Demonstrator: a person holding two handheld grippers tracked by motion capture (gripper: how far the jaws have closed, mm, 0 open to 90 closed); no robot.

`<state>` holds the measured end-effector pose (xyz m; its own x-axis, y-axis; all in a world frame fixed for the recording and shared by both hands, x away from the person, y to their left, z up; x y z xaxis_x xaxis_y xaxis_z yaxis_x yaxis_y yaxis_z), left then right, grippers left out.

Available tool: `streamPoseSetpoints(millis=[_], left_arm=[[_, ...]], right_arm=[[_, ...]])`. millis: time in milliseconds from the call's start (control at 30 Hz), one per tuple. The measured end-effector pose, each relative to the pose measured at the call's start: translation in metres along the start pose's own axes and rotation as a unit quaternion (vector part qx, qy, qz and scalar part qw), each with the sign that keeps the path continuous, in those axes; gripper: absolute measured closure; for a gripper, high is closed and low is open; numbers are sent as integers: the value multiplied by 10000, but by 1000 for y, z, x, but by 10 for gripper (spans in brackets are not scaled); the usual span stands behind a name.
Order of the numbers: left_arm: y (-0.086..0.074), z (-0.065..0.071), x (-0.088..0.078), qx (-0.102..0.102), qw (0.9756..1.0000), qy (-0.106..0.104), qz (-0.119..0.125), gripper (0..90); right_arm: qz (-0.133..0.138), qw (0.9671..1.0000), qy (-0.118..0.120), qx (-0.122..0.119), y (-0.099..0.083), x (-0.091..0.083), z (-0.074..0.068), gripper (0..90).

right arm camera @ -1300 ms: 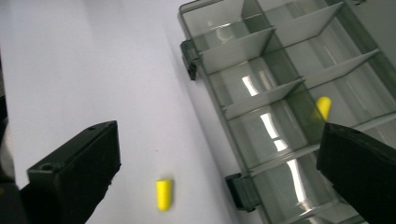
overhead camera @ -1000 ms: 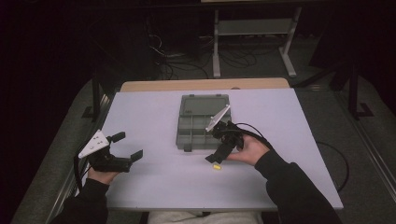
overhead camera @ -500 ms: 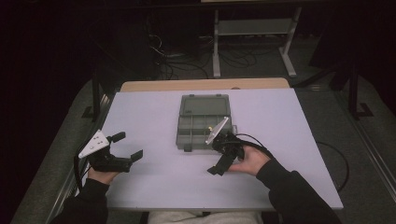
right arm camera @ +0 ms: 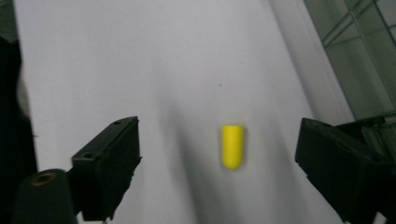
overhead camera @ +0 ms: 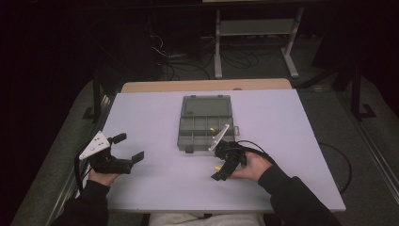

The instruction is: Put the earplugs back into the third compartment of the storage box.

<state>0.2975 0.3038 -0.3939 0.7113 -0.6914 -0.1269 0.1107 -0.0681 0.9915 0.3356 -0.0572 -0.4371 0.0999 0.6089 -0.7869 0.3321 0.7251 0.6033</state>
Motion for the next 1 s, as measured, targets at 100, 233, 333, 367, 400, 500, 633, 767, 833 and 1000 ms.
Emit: streamPoseSetpoints(millis=[100, 233, 333, 367, 400, 500, 633, 767, 833, 1000], left_arm=[[0, 0, 0, 0, 10000, -3, 0, 0], [0, 0, 0, 5, 10000, -2, -2, 0], [0, 0, 0, 5, 10000, -7, -4, 0], [0, 0, 0, 7, 10000, -6, -2, 0], [0, 0, 0, 6, 10000, -2, 0, 0], [0, 0, 0, 3, 10000, -4, 0, 0], [0, 0, 0, 2, 10000, -6, 1, 0], [0, 0, 0, 4, 10000, -4, 0, 0], [0, 0, 0, 4, 10000, -5, 0, 0], [0, 0, 0, 4, 10000, -5, -2, 0]], right_arm=[[-15, 10000, -32, 26, -3, 2, 0, 218], [30, 10000, -75, -41, -4, 0, -1, 364], [29, 9999, -155, -65, -4, 0, -1, 446], [13, 9998, -169, -74, -4, 1, 0, 471], [-18, 9998, -169, -49, -4, 1, 0, 493], [-69, 9998, -176, -54, -5, 3, 0, 599], [-95, 9995, -274, -104, -4, 4, -1, 685], [-157, 9992, -343, -132, -4, 3, -1, 777], [-175, 9993, -308, -111, -5, 2, -2, 780], [-152, 9994, -284, -159, -4, 1, -3, 780]])
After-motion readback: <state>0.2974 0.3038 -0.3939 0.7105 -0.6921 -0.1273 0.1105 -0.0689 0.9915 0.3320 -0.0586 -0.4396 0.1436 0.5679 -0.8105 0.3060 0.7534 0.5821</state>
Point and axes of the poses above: each handheld gripper's, and its own axes: x roughly forward along the jaws, y roughly out of its top, z roughly to its right, the point moved 2 cm from there along x, roughly forward along the jaws, and after that the axes turned 12 degrees about z, right-handed, at the moved point
